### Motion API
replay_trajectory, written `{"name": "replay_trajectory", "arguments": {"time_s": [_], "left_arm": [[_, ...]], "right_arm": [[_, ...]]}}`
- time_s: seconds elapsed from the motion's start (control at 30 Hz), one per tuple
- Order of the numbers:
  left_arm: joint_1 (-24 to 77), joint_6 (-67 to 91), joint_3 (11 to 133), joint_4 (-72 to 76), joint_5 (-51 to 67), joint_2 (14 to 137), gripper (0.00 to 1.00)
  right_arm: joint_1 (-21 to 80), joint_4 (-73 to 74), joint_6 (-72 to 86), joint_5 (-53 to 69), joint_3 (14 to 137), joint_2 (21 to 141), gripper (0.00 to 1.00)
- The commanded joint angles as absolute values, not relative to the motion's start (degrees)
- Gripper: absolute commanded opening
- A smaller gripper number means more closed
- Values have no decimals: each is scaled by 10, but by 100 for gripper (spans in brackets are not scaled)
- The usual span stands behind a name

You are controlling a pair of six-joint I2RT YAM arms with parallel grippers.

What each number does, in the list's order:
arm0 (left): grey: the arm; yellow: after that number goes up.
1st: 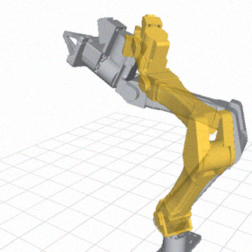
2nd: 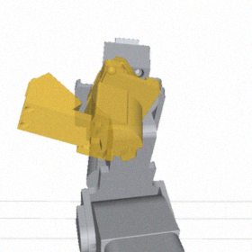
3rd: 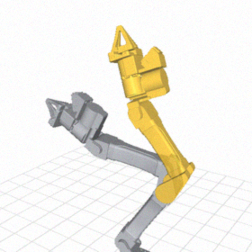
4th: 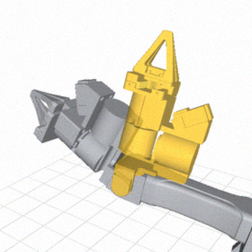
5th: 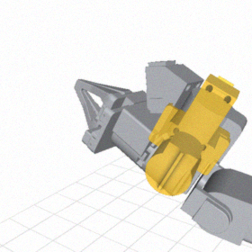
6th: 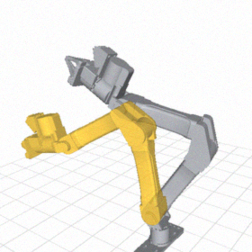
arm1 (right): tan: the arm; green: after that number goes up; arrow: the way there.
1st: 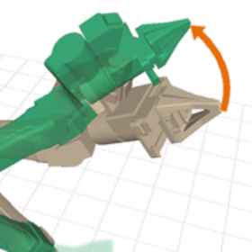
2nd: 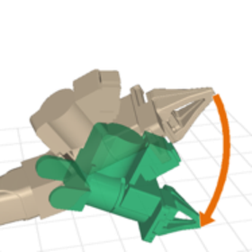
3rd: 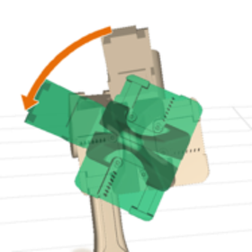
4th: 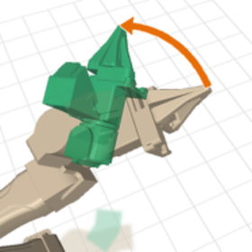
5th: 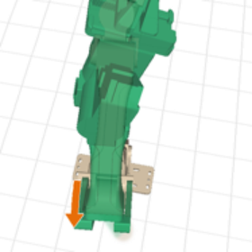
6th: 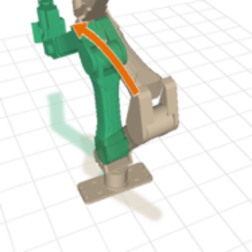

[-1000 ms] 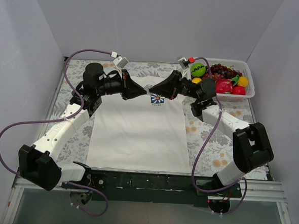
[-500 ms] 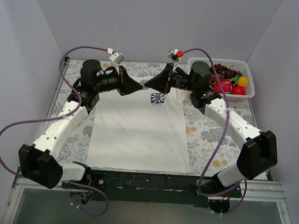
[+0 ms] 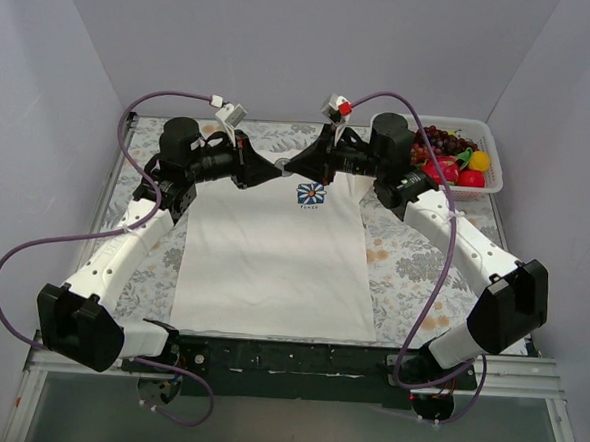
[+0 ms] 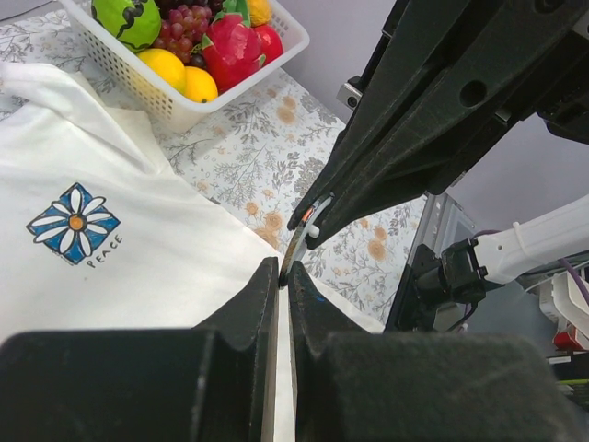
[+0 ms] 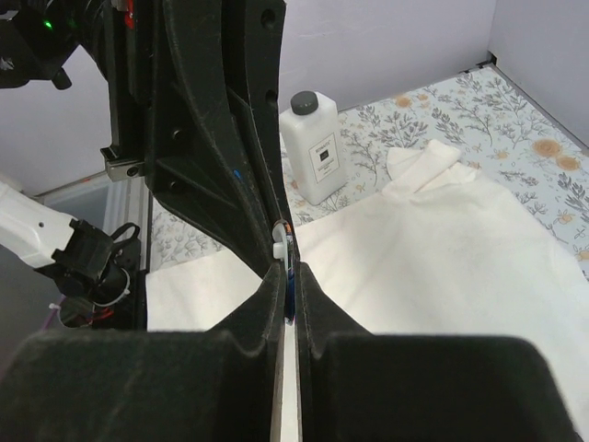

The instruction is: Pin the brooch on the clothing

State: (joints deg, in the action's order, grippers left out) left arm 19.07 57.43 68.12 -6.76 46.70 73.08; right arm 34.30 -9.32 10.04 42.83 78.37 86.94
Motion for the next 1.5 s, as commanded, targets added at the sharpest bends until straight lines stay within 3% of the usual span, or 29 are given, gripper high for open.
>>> {"name": "replay_trajectory", "arguments": {"time_s": [0.0,0.23,0.33,0.37,0.47,0.67,0.77,1.03,1.47], "left_arm": [[223,596,699,-3,521,716,0],[222,619,685,34,512,708,0],[222,621,684,36,509,708,0],[222,621,685,35,506,708,0],[221,621,680,32,500,706,0],[219,617,669,31,491,701,0],[218,613,665,29,492,700,0],[215,607,658,24,487,697,0],[215,577,666,-19,445,701,0]], "right_arm": [[388,-56,47,438,791,877,11],[388,-17,2,431,795,867,21],[388,-2,-28,428,799,861,33],[387,-1,-39,425,794,858,43],[387,-9,-54,416,772,833,60],[367,-140,-58,389,673,726,85],[345,-243,-24,378,598,662,92],[288,-370,81,376,529,583,96],[254,-446,178,425,533,625,96]]}}
